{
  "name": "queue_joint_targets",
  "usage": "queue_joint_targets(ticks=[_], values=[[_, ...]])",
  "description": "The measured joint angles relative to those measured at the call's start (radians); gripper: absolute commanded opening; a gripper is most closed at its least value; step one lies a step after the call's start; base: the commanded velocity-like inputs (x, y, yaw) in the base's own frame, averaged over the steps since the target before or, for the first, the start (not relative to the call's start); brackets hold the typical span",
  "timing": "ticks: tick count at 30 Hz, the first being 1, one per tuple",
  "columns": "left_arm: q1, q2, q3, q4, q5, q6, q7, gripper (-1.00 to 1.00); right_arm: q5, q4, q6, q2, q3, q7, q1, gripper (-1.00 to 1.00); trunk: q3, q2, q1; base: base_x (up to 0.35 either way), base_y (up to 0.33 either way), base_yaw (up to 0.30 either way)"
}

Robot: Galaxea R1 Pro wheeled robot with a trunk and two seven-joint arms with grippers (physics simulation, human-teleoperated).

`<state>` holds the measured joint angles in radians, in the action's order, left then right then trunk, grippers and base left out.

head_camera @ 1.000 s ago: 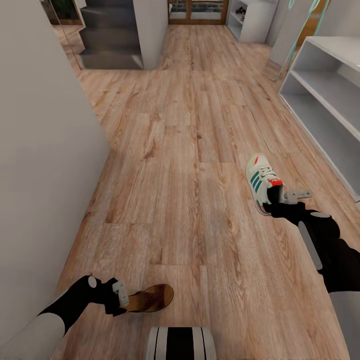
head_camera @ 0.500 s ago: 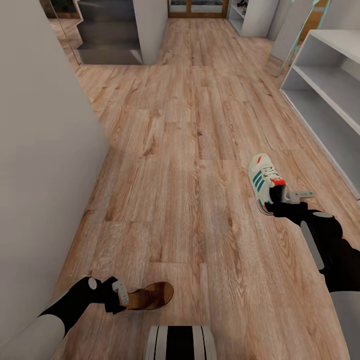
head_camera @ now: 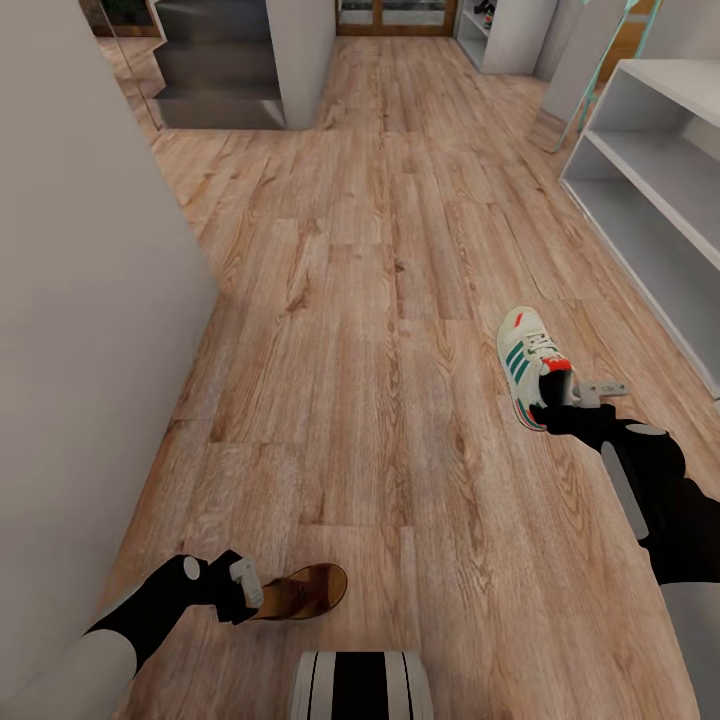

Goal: Pick up the two gym shoes and the two sandals from the corridor floor and place them onto the hallstand (shoe rack) in the corridor, making sure they are on the rack and not on the floor. Arrange them so the two gym shoes are next to each other and the two sandals are next to each other.

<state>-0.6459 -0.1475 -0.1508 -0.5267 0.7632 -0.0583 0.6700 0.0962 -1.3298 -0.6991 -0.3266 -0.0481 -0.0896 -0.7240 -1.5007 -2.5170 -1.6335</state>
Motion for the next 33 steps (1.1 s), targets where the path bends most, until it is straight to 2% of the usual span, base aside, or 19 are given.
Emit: queue_joint_targets(ticks=[5, 8, 11, 18, 22, 33], values=[[0.000, 0.017, -0.010, 0.001, 0.001, 0.000, -0.017, 1.00, 0.000, 0.000, 0.000, 0.000, 0.000, 0.000, 0.000, -1.00, 0.000, 0.000, 0.000, 0.000, 0.000, 0.000], [0.000, 0.024, -0.043, 0.007, 0.010, -0.003, -0.030, 1.00, 0.001, -0.001, -0.001, 0.000, -0.001, 0.000, 0.000, -1.00, 0.000, 0.000, 0.000, 0.000, 0.000, 0.000], [0.000, 0.026, -0.056, 0.014, 0.013, -0.004, -0.034, 1.00, 0.001, -0.001, -0.001, -0.001, -0.001, 0.000, 0.000, -1.00, 0.000, 0.000, 0.000, 0.000, 0.000, 0.000], [0.000, 0.026, -0.058, 0.016, 0.014, -0.004, -0.035, 1.00, 0.001, -0.001, -0.002, -0.001, -0.001, 0.000, 0.000, -1.00, 0.000, 0.000, 0.000, 0.000, 0.000, 0.000], [0.000, 0.025, -0.057, 0.016, 0.015, -0.004, -0.035, 1.00, 0.002, -0.001, -0.002, -0.001, -0.002, 0.000, 0.000, -1.00, -0.015, -0.001, -0.002, 0.000, 0.000, 0.000], [0.000, 0.023, -0.062, 0.017, 0.015, -0.004, -0.035, 1.00, 0.001, -0.001, -0.002, -0.001, -0.002, 0.000, 0.000, -1.00, -0.015, -0.001, -0.002, 0.000, 0.000, 0.000]])
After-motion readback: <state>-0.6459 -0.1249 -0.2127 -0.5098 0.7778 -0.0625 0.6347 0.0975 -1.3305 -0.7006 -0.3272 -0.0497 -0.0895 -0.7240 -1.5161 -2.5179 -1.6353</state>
